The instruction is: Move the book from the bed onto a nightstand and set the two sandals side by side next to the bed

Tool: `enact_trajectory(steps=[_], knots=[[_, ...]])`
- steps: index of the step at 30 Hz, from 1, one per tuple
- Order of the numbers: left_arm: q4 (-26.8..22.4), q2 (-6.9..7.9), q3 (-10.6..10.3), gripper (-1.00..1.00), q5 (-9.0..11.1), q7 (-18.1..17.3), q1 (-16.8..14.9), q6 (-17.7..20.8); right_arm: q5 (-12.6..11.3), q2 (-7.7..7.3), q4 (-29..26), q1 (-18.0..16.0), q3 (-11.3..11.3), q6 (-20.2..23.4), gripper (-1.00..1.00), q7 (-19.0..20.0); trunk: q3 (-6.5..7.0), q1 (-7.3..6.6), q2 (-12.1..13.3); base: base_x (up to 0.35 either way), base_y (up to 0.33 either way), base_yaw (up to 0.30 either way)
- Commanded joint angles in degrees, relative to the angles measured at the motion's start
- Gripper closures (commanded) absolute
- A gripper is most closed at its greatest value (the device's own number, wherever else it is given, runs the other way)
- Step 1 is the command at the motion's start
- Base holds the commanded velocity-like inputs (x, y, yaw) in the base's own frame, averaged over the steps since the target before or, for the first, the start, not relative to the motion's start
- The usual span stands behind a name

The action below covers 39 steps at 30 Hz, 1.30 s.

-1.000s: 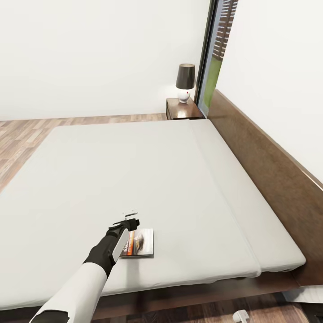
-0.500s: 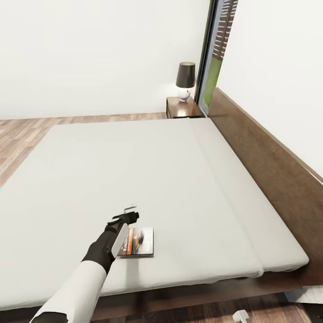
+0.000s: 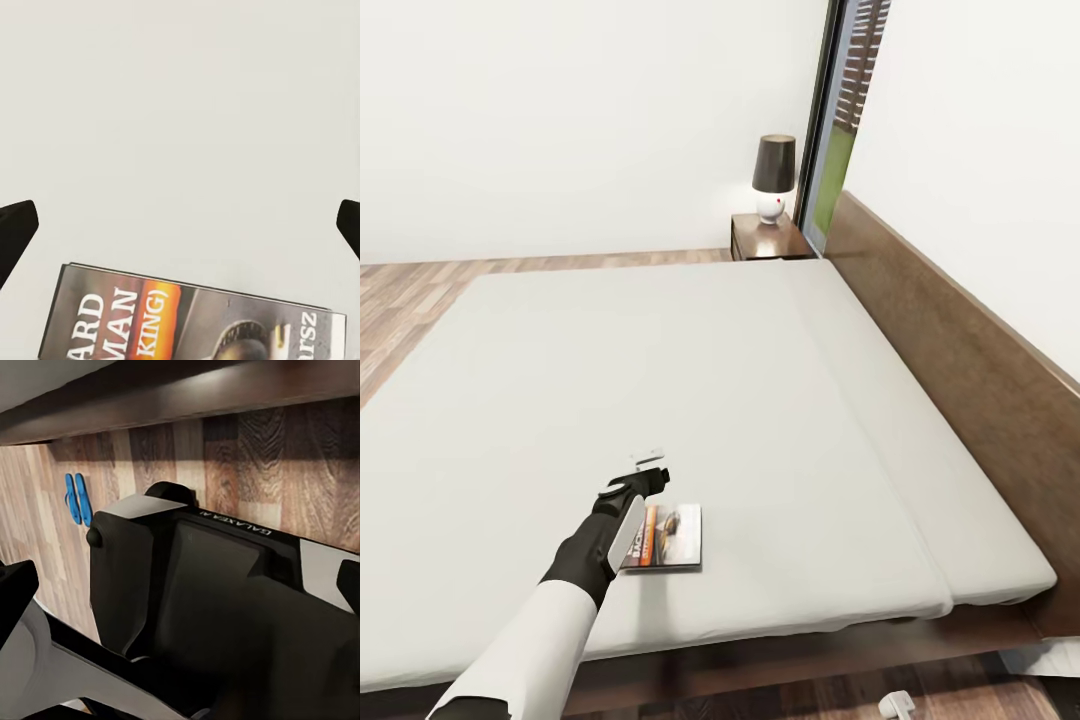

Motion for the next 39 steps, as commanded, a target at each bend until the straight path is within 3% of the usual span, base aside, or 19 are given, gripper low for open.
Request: enact_trajectory(steps=[1,33,39], knots=[[-0.1,-0.03,0.0,-1.0,0.6,0.3,0.0,0.2,0.5,0.01,-0.1,0.0,-0.5,0.5,-1.0,0.3,-0.23,0.22,-0.4,0.0,0.0,0.0],[-0.1,-0.11,0.0,-1.0,0.5,0.2,0.2,0.0,0.5,0.01,-0.1,0.0,-0.5,0.6,-1.0,0.3,-5.97,7.25,-13.3,0.0,0.0,0.0],[-0.1,-0.11,0.0,-1.0,0.5,0.2,0.3,0.0,0.5,0.01,-0.1,0.0,-0.5,0.6,-1.0,0.3,-5.97,7.25,-13.3,0.0,0.0,0.0]])
